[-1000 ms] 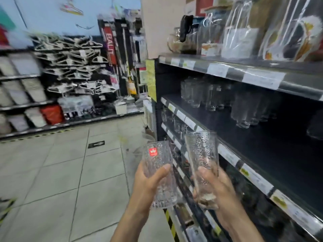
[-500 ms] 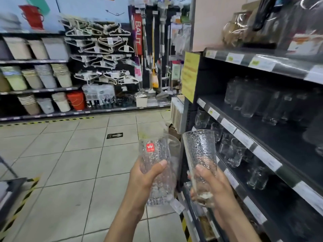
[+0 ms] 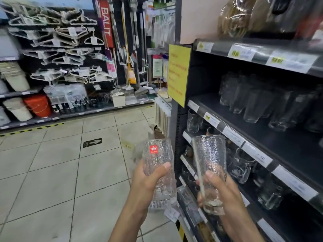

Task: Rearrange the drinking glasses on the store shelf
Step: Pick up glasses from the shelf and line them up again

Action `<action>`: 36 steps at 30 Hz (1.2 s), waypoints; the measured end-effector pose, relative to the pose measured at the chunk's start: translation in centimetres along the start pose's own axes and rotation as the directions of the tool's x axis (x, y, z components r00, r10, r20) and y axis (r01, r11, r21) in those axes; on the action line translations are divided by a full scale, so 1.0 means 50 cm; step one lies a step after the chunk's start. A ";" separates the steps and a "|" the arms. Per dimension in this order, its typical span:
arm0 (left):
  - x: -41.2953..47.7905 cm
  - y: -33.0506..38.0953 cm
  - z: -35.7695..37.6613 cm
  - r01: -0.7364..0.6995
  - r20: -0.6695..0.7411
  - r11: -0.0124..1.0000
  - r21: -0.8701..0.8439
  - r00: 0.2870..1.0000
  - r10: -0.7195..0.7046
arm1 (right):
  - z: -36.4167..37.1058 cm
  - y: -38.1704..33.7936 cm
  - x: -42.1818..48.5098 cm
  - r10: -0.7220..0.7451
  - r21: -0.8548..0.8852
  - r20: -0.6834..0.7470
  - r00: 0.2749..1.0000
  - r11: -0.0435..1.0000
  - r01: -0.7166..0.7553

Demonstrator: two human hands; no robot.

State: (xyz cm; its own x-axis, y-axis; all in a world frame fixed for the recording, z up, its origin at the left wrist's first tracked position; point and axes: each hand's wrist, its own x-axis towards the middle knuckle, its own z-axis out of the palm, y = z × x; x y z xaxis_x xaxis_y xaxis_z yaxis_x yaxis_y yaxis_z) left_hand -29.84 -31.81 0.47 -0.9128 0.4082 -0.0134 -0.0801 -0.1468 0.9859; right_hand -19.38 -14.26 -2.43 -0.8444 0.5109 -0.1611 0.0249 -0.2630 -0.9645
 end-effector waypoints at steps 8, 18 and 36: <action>0.245 0.020 0.057 -0.026 0.139 1.000 0.016 0.990 0.024 | 0.000 -0.038 0.205 -0.063 -0.007 -0.085 0.994 0.998 0.063; 0.499 -0.008 0.148 0.085 0.317 0.995 -0.051 0.946 -0.064 | -0.039 -0.088 0.345 -0.130 0.024 -0.356 0.925 0.989 0.148; 0.674 -0.010 0.276 0.182 0.882 0.983 0.039 0.456 -0.119 | 0.071 -0.073 0.294 -0.188 -0.089 -0.906 0.378 0.960 0.265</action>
State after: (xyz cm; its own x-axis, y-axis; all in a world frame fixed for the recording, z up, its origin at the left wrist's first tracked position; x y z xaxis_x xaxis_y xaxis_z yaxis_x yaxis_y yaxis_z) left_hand -55.02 -5.55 1.83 -0.0531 0.9983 0.0235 -0.2291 -0.0351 0.9728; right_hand -33.75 -8.69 -0.52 0.1611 0.9845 -0.0692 -0.1520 -0.0445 -0.9874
